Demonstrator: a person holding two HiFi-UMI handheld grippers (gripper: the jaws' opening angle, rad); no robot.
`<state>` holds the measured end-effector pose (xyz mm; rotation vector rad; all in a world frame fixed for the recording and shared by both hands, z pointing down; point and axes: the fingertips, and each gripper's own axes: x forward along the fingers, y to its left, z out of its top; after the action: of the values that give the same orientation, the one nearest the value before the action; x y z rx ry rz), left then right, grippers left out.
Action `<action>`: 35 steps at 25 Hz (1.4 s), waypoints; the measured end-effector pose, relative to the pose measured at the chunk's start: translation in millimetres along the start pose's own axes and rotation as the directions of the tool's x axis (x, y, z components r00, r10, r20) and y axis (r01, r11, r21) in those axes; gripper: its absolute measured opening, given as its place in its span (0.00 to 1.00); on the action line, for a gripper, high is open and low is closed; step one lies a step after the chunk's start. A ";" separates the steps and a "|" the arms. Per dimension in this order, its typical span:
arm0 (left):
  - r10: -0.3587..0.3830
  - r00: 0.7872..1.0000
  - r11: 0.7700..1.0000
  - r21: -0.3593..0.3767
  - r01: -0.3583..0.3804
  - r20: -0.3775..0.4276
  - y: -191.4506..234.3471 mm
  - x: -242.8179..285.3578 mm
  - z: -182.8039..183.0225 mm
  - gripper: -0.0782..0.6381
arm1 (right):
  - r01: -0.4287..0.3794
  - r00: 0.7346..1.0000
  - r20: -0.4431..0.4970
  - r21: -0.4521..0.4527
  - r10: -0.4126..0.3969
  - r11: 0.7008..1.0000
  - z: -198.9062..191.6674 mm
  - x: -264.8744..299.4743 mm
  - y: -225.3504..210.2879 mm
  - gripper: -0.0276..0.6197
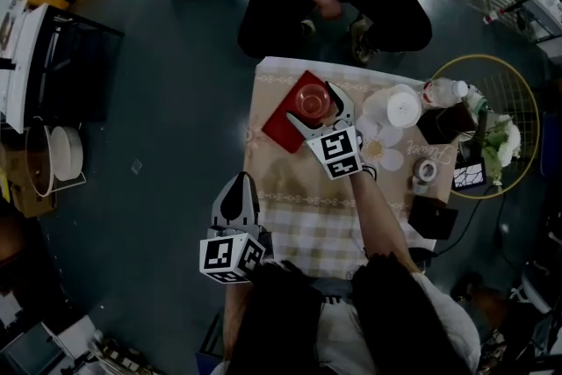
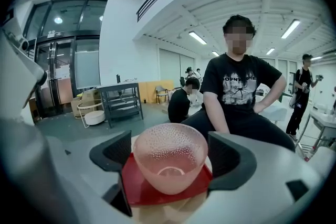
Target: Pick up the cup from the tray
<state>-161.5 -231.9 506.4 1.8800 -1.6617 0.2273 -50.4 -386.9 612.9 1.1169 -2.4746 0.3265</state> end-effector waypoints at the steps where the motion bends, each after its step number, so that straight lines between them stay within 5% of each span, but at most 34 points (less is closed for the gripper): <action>1: 0.003 1.000 1.000 0.000 -0.003 -0.004 0.9 1.0 -0.2 0.12 | -0.005 1.000 -0.008 -0.005 0.005 1.000 -2.7 2.1 0.6 0.72; 19: 0.019 0.999 0.999 0.041 -0.018 -0.034 1.0 0.9 -8.4 0.12 | -0.037 0.999 0.000 -0.041 0.037 0.998 3.4 -16.8 16.4 0.66; 35: -0.105 0.994 0.990 0.089 0.106 -0.019 -50.0 -12.6 -5.9 0.12 | 0.066 0.998 0.010 -0.015 -0.066 0.998 -4.2 -104.7 -1.3 0.66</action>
<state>-115.2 -217.0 488.4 2.0216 -1.5603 0.2754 14.3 -316.9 569.4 1.1937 -2.4381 0.2832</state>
